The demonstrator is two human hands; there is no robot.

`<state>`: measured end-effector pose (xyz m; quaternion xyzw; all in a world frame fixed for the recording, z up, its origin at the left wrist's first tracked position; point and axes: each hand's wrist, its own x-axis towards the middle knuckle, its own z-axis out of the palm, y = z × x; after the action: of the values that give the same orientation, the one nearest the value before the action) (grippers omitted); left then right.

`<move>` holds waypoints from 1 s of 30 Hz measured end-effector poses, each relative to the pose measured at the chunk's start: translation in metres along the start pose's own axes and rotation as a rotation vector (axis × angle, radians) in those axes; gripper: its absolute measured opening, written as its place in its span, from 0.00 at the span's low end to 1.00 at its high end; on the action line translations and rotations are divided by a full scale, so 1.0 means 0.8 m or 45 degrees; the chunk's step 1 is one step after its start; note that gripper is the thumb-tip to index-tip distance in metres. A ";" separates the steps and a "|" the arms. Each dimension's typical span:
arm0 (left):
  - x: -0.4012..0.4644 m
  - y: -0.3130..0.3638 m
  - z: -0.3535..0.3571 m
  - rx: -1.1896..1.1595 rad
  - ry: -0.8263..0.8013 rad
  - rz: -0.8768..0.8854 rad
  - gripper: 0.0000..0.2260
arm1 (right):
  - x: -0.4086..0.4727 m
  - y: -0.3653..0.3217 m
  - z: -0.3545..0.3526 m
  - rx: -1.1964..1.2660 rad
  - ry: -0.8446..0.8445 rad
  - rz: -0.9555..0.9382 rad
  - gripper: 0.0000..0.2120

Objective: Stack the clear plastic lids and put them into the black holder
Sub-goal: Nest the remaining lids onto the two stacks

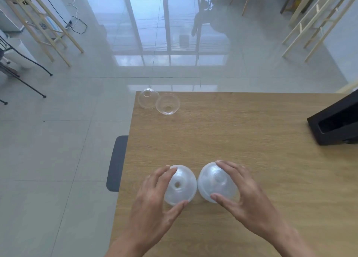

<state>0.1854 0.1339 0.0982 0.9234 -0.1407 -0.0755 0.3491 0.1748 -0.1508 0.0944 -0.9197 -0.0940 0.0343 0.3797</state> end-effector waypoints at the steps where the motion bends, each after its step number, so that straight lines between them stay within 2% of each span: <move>1: 0.001 -0.001 0.000 0.001 -0.005 0.003 0.35 | -0.001 0.003 0.002 0.028 0.021 0.004 0.37; 7: 0.009 -0.008 -0.010 -0.070 0.022 -0.035 0.34 | -0.002 0.011 0.003 0.079 0.058 -0.033 0.36; 10: 0.041 -0.025 -0.029 -0.106 0.084 -0.098 0.29 | 0.021 0.012 -0.009 0.122 0.090 0.009 0.34; 14: 0.125 -0.072 -0.056 -0.011 0.214 -0.128 0.26 | 0.102 0.018 -0.023 0.135 0.127 0.006 0.29; 17: 0.201 -0.117 -0.066 0.135 0.203 -0.224 0.25 | 0.184 0.026 -0.013 0.061 0.145 -0.110 0.23; 20: 0.273 -0.153 -0.075 0.303 0.129 -0.319 0.30 | 0.265 0.031 0.017 -0.150 0.079 -0.238 0.20; 25: 0.373 -0.185 -0.075 0.535 -0.042 -0.384 0.38 | 0.375 0.035 0.070 -0.698 -0.253 -0.476 0.24; 27: 0.396 -0.193 -0.067 0.565 -0.138 -0.371 0.41 | 0.396 0.038 0.087 -0.862 -0.323 -0.534 0.22; 30: 0.405 -0.201 -0.053 0.561 -0.228 -0.344 0.40 | 0.405 0.039 0.097 -1.055 -0.344 -0.632 0.15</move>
<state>0.5366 0.1743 0.0097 0.9771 -0.0596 -0.1704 0.1125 0.4864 -0.0544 0.0196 -0.9305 -0.3639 0.0213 -0.0364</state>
